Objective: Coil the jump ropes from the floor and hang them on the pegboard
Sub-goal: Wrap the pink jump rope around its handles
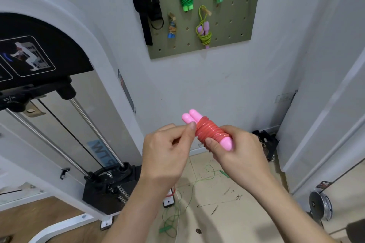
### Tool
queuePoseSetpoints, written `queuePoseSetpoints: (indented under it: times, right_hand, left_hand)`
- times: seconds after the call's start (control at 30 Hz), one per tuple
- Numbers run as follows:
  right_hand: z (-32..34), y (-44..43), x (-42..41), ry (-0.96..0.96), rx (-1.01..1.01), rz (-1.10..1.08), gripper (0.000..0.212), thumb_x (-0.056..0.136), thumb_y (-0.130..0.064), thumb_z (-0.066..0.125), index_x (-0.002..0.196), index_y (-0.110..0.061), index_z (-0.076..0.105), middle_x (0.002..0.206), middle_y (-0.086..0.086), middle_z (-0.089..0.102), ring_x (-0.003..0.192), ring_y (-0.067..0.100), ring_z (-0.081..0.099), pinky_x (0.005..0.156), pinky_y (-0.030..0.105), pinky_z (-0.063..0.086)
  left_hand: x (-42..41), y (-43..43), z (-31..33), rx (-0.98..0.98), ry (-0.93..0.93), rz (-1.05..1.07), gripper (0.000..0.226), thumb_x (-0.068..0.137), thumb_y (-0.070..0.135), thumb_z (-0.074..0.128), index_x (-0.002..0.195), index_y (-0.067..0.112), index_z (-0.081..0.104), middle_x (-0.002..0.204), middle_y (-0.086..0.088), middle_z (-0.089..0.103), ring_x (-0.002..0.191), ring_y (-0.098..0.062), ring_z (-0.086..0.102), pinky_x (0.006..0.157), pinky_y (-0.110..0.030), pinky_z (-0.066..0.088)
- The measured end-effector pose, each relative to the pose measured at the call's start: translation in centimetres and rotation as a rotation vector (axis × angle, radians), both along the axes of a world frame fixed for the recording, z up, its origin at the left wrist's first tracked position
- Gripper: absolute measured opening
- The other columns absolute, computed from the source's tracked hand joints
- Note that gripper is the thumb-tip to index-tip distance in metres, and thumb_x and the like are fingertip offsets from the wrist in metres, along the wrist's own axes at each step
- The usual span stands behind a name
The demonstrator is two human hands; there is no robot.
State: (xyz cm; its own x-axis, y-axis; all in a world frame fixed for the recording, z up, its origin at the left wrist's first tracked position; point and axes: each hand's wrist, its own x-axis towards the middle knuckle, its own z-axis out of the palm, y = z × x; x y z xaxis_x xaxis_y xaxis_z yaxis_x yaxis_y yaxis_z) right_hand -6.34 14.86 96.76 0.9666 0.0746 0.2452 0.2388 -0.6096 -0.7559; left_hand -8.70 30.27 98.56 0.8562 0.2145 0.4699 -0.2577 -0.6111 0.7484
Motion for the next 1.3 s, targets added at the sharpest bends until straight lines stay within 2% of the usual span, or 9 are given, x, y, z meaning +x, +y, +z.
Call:
queuePoseSetpoints:
  times: [0.13, 0.2, 0.3, 0.5, 0.67, 0.8, 1.03, 1.17, 1.3]
  right_hand:
    - [-0.1, 0.2, -0.6, 0.184, 0.353, 0.03, 0.016, 0.079, -0.026, 0.073, 0.073, -0.012, 0.068, 0.059, 0.005, 0.067, 0.052, 0.021, 0.062, 0.054, 0.036, 0.05]
    - [0.0, 0.1, -0.9, 0.279, 0.578, 0.067, 0.017, 0.079, -0.017, 0.075, 0.075, -0.002, 0.067, 0.059, 0.017, 0.064, 0.048, 0.024, 0.059, 0.05, 0.036, 0.046]
    - [0.4, -0.3, -1.2, 0.361, 0.745, 0.142, 0.027, 0.069, -0.02, 0.074, 0.076, 0.004, 0.065, 0.058, 0.016, 0.06, 0.046, 0.025, 0.054, 0.045, 0.03, 0.045]
    - [1.0, -0.5, -2.1, 0.532, 0.887, 0.291, 0.028, 0.068, -0.02, 0.069, 0.077, 0.006, 0.066, 0.062, 0.02, 0.058, 0.045, 0.027, 0.055, 0.043, 0.024, 0.045]
    - [0.7, -0.2, -2.5, 0.451, 0.904, 0.301, 0.024, 0.068, -0.017, 0.07, 0.08, 0.004, 0.067, 0.063, 0.017, 0.061, 0.049, 0.027, 0.056, 0.043, 0.027, 0.047]
    - [0.6, -0.2, -2.9, 0.368, 0.858, 0.344, 0.019, 0.07, -0.018, 0.072, 0.081, -0.002, 0.07, 0.067, 0.013, 0.063, 0.056, 0.025, 0.058, 0.049, 0.029, 0.049]
    - [0.6, -0.2, -2.7, 0.343, 0.804, 0.419, 0.019, 0.072, -0.02, 0.072, 0.087, -0.009, 0.073, 0.072, 0.011, 0.067, 0.061, 0.022, 0.06, 0.052, 0.026, 0.049]
    - [0.9, -0.7, -2.0, 0.409, 0.774, 0.503, 0.027, 0.071, -0.016, 0.073, 0.095, -0.004, 0.071, 0.074, 0.012, 0.067, 0.06, 0.024, 0.062, 0.05, 0.022, 0.049]
    - [0.5, -0.8, -1.3, 0.489, 0.728, 0.549, 0.029, 0.073, -0.018, 0.073, 0.098, -0.005, 0.068, 0.075, 0.01, 0.067, 0.063, 0.024, 0.064, 0.045, 0.016, 0.043]
  left_hand:
    - [-0.1, -0.3, -0.7, -0.433, 0.198, 0.055, 0.043, 0.086, 0.029, 0.067, 0.052, 0.003, 0.058, 0.044, 0.004, 0.037, 0.043, -0.008, 0.028, 0.043, -0.02, 0.024]
    - [-0.1, -0.4, -0.9, -0.627, 0.258, -0.019, 0.032, 0.085, 0.027, 0.067, 0.062, 0.004, 0.063, 0.047, 0.001, 0.045, 0.041, -0.008, 0.032, 0.04, -0.017, 0.026]
    - [-0.1, 0.0, -1.3, -0.802, 0.301, -0.179, 0.027, 0.079, 0.033, 0.065, 0.078, 0.007, 0.058, 0.051, -0.002, 0.047, 0.04, -0.008, 0.032, 0.04, -0.016, 0.026]
    - [-0.1, 1.3, -1.3, -0.81, 0.314, -0.379, 0.034, 0.079, 0.039, 0.065, 0.095, 0.01, 0.059, 0.052, 0.001, 0.045, 0.041, -0.006, 0.032, 0.04, -0.014, 0.027]
    - [0.2, 1.3, -1.1, -0.692, 0.311, -0.326, 0.039, 0.074, 0.048, 0.07, 0.094, 0.015, 0.063, 0.05, 0.003, 0.039, 0.044, -0.009, 0.029, 0.041, -0.017, 0.024]
    - [-0.1, 1.6, -0.8, -0.704, 0.361, -0.451, 0.029, 0.075, 0.045, 0.06, 0.059, 0.021, 0.055, 0.048, 0.0, 0.036, 0.042, -0.01, 0.023, 0.042, -0.022, 0.017]
    - [-0.7, -0.2, -0.4, -0.621, 0.185, -0.201, 0.033, 0.082, 0.031, 0.046, 0.056, 0.01, 0.044, 0.048, -0.003, 0.032, 0.045, -0.011, 0.028, 0.044, -0.021, 0.026]
    - [-1.0, -0.2, 0.0, -0.547, 0.202, -0.121, 0.032, 0.079, 0.033, 0.043, 0.053, 0.015, 0.038, 0.047, -0.001, 0.03, 0.045, -0.013, 0.028, 0.041, -0.02, 0.026]
    - [-0.7, -0.1, -0.4, -0.623, 0.208, -0.11, 0.038, 0.09, 0.023, 0.048, 0.054, 0.015, 0.037, 0.048, 0.002, 0.027, 0.044, -0.009, 0.025, 0.04, -0.018, 0.026]
